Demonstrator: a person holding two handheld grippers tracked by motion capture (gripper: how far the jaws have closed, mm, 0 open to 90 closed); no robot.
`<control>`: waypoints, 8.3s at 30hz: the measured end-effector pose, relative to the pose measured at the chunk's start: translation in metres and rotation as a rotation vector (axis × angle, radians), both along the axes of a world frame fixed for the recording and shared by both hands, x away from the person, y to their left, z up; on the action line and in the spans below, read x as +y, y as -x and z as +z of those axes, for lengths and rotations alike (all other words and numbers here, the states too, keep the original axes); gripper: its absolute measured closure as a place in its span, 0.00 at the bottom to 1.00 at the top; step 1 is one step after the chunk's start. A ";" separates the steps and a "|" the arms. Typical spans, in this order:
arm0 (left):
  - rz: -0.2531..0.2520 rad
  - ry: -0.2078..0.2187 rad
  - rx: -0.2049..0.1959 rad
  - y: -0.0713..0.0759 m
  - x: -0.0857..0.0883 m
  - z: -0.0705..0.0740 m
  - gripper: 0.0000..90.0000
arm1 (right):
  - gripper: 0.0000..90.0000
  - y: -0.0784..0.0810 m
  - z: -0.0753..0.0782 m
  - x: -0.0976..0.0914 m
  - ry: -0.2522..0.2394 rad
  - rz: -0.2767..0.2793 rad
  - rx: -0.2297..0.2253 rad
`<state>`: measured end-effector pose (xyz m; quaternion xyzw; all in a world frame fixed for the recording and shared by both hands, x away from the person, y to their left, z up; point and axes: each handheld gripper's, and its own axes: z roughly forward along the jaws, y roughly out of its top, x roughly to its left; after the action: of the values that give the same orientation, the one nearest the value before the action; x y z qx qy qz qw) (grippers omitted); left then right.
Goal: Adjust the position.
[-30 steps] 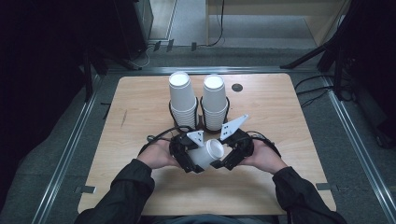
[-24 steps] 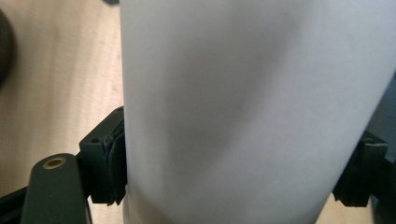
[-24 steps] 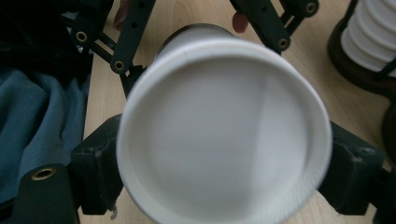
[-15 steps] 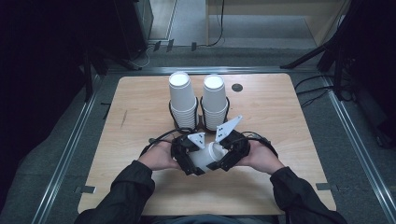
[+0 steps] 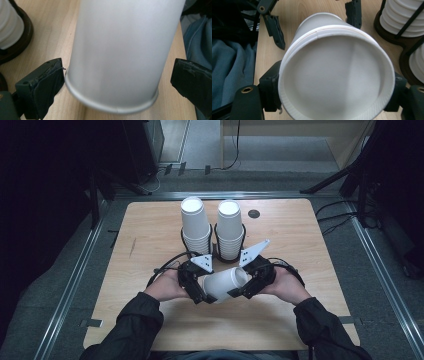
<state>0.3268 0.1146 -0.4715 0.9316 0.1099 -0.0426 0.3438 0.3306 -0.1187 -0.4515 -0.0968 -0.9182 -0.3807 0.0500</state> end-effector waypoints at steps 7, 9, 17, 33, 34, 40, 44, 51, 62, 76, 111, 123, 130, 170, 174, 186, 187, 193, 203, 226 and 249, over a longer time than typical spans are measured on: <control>0.077 0.107 0.007 -0.006 0.015 0.003 0.00 | 0.26 0.000 0.002 -0.012 -0.019 -0.040 -0.002; 0.094 0.137 0.009 -0.007 0.019 0.003 0.00 | 0.26 -0.001 0.003 -0.016 -0.026 -0.047 -0.003; 0.106 0.189 0.021 -0.006 0.021 0.004 0.00 | 0.26 -0.002 0.012 -0.026 -0.121 -0.066 0.002; 0.099 0.274 0.025 0.003 0.009 0.006 0.00 | 0.26 0.001 0.022 -0.009 -0.247 -0.018 0.011; 0.099 0.274 0.025 0.003 0.009 0.006 0.00 | 0.26 0.001 0.022 -0.009 -0.249 -0.019 0.018; 0.094 0.291 -0.013 0.008 0.012 0.013 0.11 | 0.27 -0.002 0.022 -0.012 -0.270 -0.010 0.037; 0.110 0.262 -0.023 0.009 0.010 0.015 0.14 | 0.25 -0.003 0.021 -0.011 -0.245 -0.013 0.051; 0.102 0.235 0.020 0.008 0.012 0.018 0.15 | 0.16 -0.003 0.020 -0.010 -0.207 -0.025 0.053; 0.097 0.166 0.012 0.006 0.024 0.023 0.15 | 0.16 -0.003 0.015 -0.015 -0.130 -0.029 0.013; 0.099 -0.026 -0.002 -0.003 0.025 0.015 0.14 | 0.17 -0.004 0.008 -0.019 -0.069 -0.051 -0.019; 0.014 -0.171 -0.001 0.003 -0.017 -0.001 0.14 | 0.17 0.006 -0.014 0.017 0.079 0.025 -0.057; 0.016 -0.149 0.012 0.006 -0.014 0.002 0.12 | 0.25 0.008 -0.012 0.024 0.079 0.079 -0.066; 0.035 -0.136 -0.002 0.007 -0.012 0.003 0.06 | 0.24 0.007 -0.011 0.023 0.079 0.083 -0.068; 0.184 0.219 0.088 0.001 0.021 0.018 0.01 | 0.24 0.000 0.011 -0.016 -0.130 -0.019 -0.107; 0.162 0.222 0.085 0.003 0.016 0.018 0.01 | 0.24 0.002 0.012 -0.013 -0.144 -0.002 -0.120; 0.125 0.264 0.068 0.009 0.011 0.023 0.09 | 0.24 0.009 0.007 0.003 -0.127 0.059 -0.124; 0.121 0.270 0.071 0.009 0.012 0.024 0.11 | 0.24 0.009 0.008 0.001 -0.133 0.062 -0.124; 0.114 0.249 0.082 0.008 0.011 0.026 0.14 | 0.25 0.009 0.008 0.000 -0.131 0.066 -0.117; 0.126 0.193 0.088 0.006 0.016 0.028 0.15 | 0.16 0.007 0.004 0.002 -0.094 0.038 -0.045; 0.080 -0.109 -0.036 0.000 0.003 0.032 0.15 | 0.15 0.001 -0.011 -0.002 0.012 -0.020 -0.032; -0.026 -0.216 -0.119 0.006 -0.030 0.035 0.14 | 0.23 0.002 -0.028 0.017 0.057 0.019 -0.024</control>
<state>0.3206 0.0846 -0.4369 0.9655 0.0811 0.0201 0.2466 0.3291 -0.1015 -0.4791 -0.0847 -0.9301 -0.3552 0.0397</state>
